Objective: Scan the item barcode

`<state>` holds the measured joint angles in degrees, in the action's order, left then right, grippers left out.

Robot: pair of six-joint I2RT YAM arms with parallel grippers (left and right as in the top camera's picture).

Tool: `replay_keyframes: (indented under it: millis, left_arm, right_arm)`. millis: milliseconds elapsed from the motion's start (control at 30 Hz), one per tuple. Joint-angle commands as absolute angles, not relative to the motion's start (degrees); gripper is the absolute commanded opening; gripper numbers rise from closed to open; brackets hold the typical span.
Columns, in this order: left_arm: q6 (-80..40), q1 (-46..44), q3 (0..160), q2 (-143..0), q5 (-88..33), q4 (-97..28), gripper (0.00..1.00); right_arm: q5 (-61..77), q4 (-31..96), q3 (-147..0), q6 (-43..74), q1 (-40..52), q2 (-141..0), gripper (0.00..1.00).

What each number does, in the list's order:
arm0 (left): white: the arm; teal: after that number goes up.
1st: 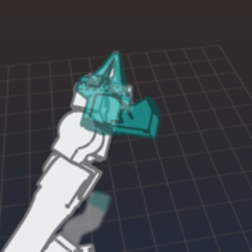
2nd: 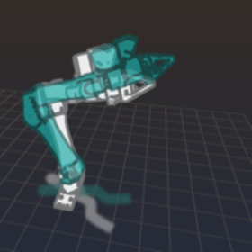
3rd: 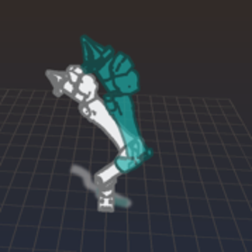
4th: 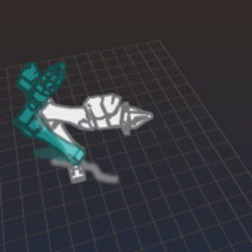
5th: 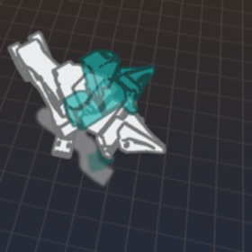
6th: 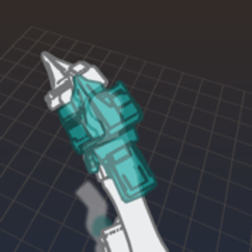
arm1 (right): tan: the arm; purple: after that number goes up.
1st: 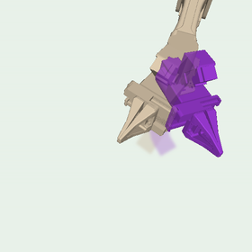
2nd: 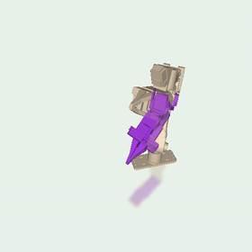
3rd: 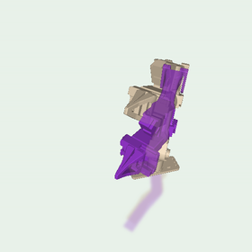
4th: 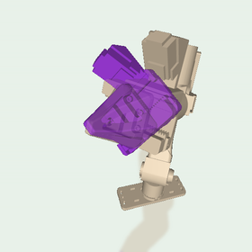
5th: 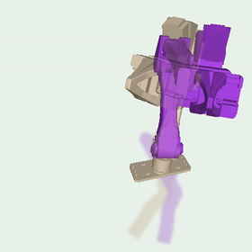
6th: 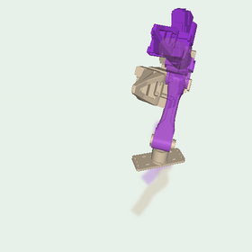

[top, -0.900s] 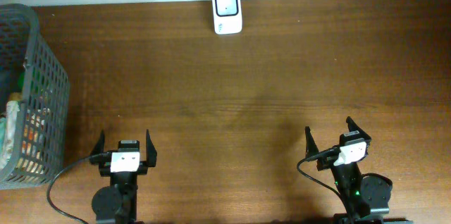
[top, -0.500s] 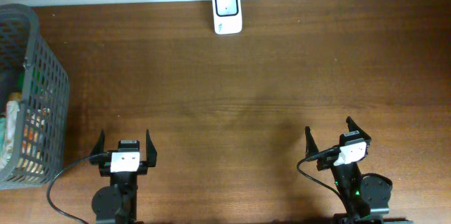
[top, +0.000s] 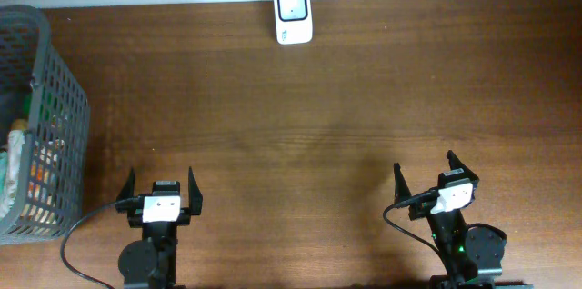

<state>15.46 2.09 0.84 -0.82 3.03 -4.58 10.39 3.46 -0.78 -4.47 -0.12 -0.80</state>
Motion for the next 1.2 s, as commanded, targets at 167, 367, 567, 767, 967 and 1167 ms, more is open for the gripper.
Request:
replay_keyframes:
  millis: [167,367,567,767,967,1167]
  left_arm:
    - [16.2,2.4,0.5,-0.4,2.7,-4.6,0.99]
    - [16.2,2.4,0.5,-0.4,2.7,-4.6,0.99]
    - [16.2,2.4,0.5,-0.4,2.7,-4.6,0.99]
    - [16.2,2.4,0.5,-0.4,2.7,-4.6,0.99]
    - [16.2,2.4,0.5,-0.4,2.7,-4.6,0.99]
    - [16.2,2.4,0.5,-0.4,2.0,-4.6,0.99]
  right_arm:
    - [10.3,3.7,-0.3,-4.1,0.0,-0.4,0.99]
    - [10.3,3.7,-0.3,-4.1,0.0,-0.4,0.98]
    - [10.3,3.7,-0.3,-4.1,0.0,-0.4,0.98]
    - [10.3,3.7,-0.3,-4.1,0.0,-0.4,0.98]
    - [10.3,3.7,-0.3,-4.1,0.0,-0.4,0.98]
    - [10.3,3.7,-0.3,-4.1,0.0,-0.4,0.98]
